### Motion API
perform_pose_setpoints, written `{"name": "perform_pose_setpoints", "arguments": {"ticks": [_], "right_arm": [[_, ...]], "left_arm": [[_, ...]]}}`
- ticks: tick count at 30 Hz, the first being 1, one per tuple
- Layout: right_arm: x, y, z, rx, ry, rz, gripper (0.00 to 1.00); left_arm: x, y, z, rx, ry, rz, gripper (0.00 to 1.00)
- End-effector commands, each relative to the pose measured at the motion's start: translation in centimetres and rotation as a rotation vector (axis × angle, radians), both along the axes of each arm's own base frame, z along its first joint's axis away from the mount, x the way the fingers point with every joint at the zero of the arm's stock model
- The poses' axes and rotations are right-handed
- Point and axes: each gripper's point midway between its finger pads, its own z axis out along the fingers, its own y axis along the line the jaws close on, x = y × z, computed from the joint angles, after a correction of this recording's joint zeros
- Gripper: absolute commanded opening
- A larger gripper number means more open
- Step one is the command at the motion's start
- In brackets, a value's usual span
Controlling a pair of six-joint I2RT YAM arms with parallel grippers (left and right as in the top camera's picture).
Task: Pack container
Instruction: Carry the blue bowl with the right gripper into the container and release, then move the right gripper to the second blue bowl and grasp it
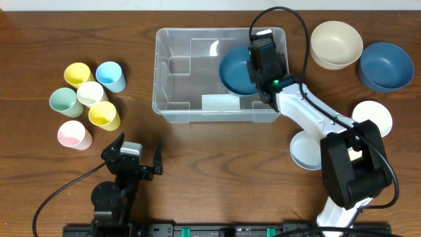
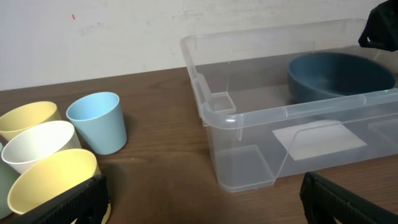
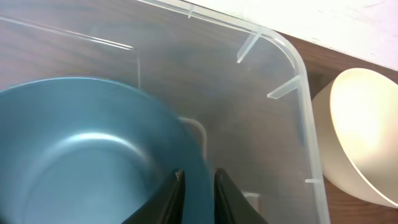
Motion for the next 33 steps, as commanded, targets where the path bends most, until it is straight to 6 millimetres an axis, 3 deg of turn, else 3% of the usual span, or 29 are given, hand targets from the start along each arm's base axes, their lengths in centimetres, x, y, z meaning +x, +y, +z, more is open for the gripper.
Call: {"name": "perform_pose_setpoints", "arguments": {"ticks": [1,5,7,10,12,15,18,21,28,33], "right_arm": [[0.9,-0.6,1.0,-0.011,-0.032,-0.027,0.21],[0.9,-0.2,2.4,-0.015,-0.040,-0.015,0.28],[0.8,0.1,4.4,-0.006,-0.052,-0.011,0.36],[0.0,-0.7,9.4,0.064,-0.097,-0.077,0.49],[-0.7,-2.4,12.4,0.141,-0.133,-0.164,0.59],[-1.8,-6.8,16.1,0.232,-0.182,-0.277,0.66],[-2.8,-12.3,17.2,0.277,-0.192,-0.404,0.73],[-4.3,-18.9,15.7,0.336,-0.146,-0.591,0.77],[-8.3,-31.4,7.8,0.498,0.061,-0.917,0.77],[-9.9,-36.3,3.1,0.570,0.143,-1.025,0.74]], "left_arm": [[-0.1,-0.1,-1.4,0.005,0.038,-0.007,0.98],[-0.1,-0.1,-1.4,0.005,0.038,-0.007,0.98],[-0.1,-0.1,-1.4,0.005,0.038,-0.007,0.98],[-0.1,-0.1,-1.4,0.005,0.038,-0.007,0.98],[-0.1,-0.1,-1.4,0.005,0.038,-0.007,0.98],[-0.1,-0.1,-1.4,0.005,0.038,-0.007,0.98],[-0.1,-0.1,-1.4,0.005,0.038,-0.007,0.98],[-0.1,-0.1,-1.4,0.005,0.038,-0.007,0.98],[-0.1,-0.1,-1.4,0.005,0.038,-0.007,0.98],[-0.1,-0.1,-1.4,0.005,0.038,-0.007,0.98]]}}
